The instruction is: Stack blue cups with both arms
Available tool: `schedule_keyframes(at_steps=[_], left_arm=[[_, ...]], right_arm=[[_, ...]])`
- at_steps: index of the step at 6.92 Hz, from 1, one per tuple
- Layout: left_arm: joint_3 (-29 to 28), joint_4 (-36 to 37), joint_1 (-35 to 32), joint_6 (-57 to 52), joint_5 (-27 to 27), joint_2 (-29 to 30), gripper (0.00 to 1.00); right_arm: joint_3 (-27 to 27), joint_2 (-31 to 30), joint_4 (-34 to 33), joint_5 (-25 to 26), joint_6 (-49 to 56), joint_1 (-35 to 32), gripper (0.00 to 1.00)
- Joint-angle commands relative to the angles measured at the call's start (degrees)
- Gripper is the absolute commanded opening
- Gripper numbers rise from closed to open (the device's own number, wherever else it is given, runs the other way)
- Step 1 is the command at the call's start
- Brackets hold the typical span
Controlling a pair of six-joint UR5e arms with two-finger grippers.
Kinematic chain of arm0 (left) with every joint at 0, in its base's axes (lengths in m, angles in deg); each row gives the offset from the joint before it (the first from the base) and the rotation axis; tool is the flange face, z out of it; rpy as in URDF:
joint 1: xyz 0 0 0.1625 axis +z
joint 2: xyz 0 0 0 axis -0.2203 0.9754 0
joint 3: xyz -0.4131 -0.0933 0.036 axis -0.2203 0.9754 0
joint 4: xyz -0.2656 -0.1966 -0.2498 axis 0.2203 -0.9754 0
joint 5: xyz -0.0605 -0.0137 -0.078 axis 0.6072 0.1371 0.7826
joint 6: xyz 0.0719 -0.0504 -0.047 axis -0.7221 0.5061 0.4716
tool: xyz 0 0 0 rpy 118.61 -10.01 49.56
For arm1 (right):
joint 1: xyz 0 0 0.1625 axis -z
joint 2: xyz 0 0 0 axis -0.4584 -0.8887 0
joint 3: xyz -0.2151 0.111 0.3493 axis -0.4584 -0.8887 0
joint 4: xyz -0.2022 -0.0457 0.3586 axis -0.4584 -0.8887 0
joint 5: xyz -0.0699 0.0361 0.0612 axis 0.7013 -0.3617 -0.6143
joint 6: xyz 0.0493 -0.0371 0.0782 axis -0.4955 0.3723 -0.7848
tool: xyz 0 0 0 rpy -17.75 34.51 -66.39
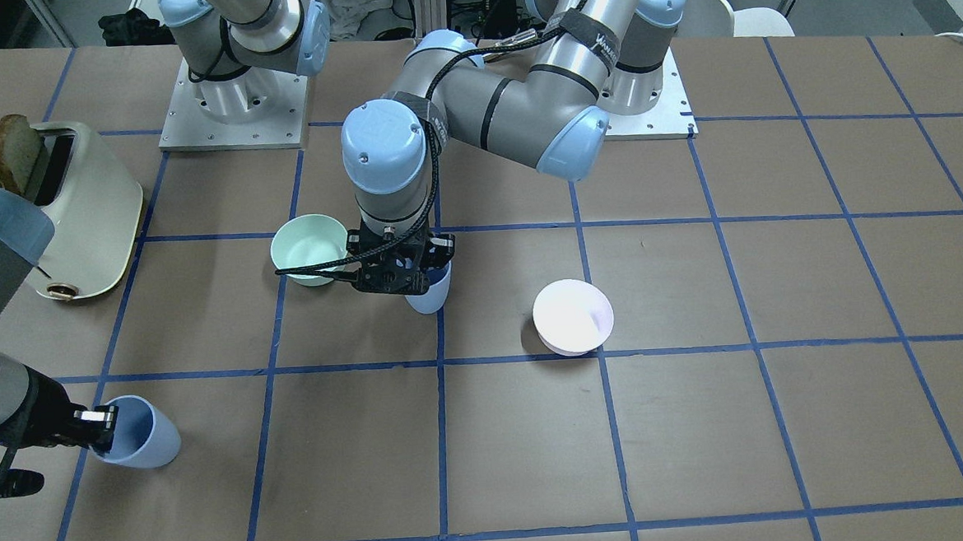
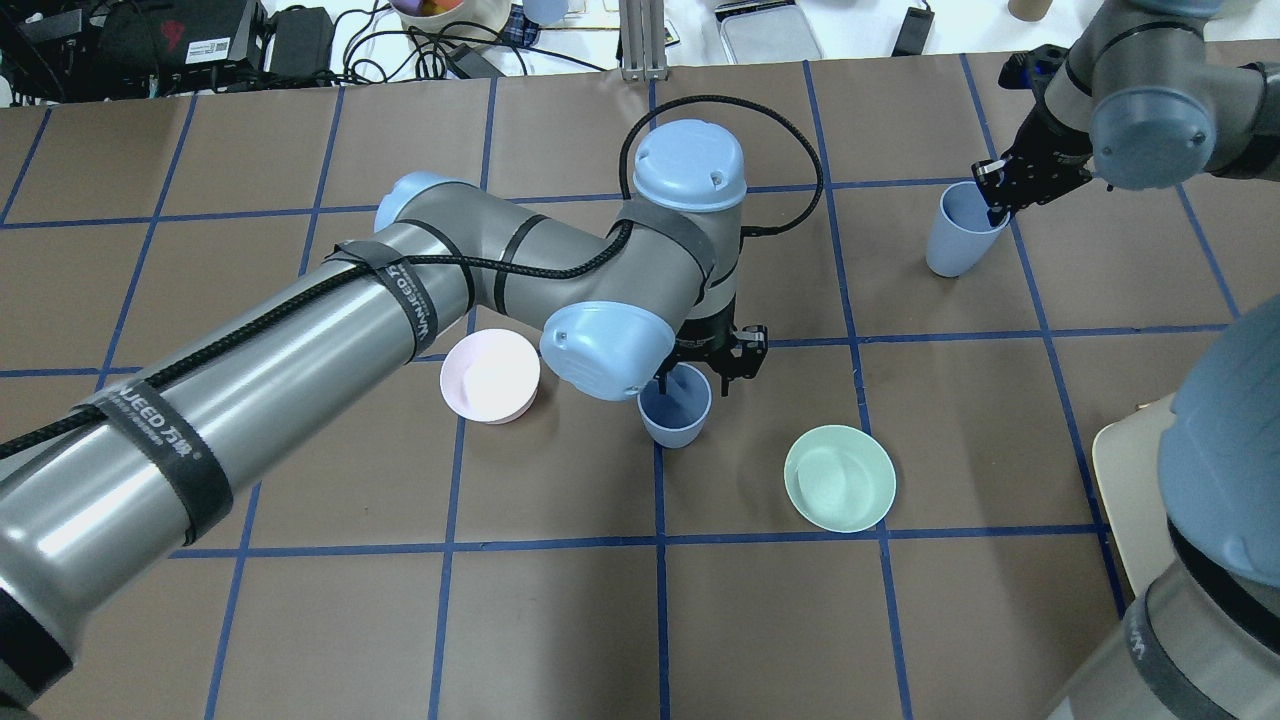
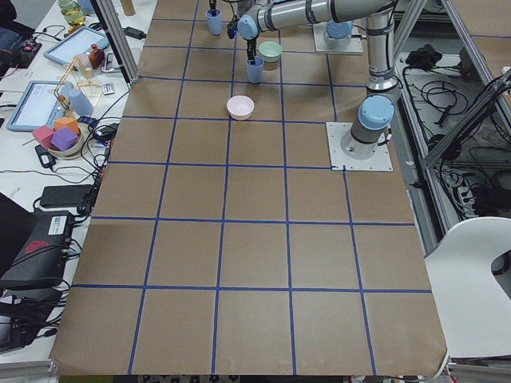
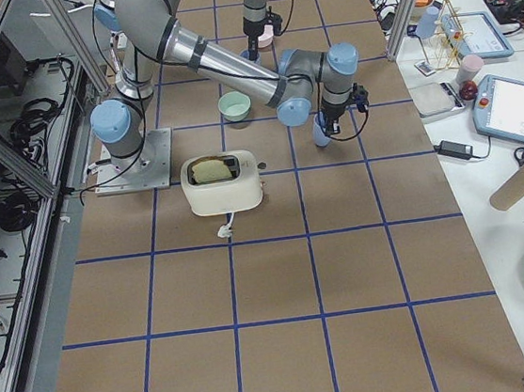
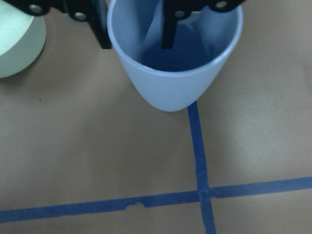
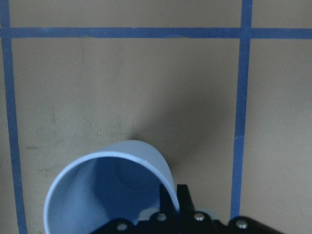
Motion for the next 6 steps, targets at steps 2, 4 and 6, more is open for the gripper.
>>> schedule_keyframes(at_steps=[2,4,6], left_arm=[[-14.39,-19.37,12.26,-5.03,-0.07,-7.59,1.00],[-14.35,-21.38,22.62,-15.33,-1.47,-13.39,1.00],[-9.12,-21.12,25.14,-15.53,-1.91,-18.93,1.00]], right_arm=[[-0.20,-5.53,6.39,-0.18,-2.86,-1.65,0.08],[0.32,-10.62,13.76,-1.57,-12.40,-8.91,0.04],[0.59,-14.41,14.42,-2.29,-23.92,-18.14,0.04]])
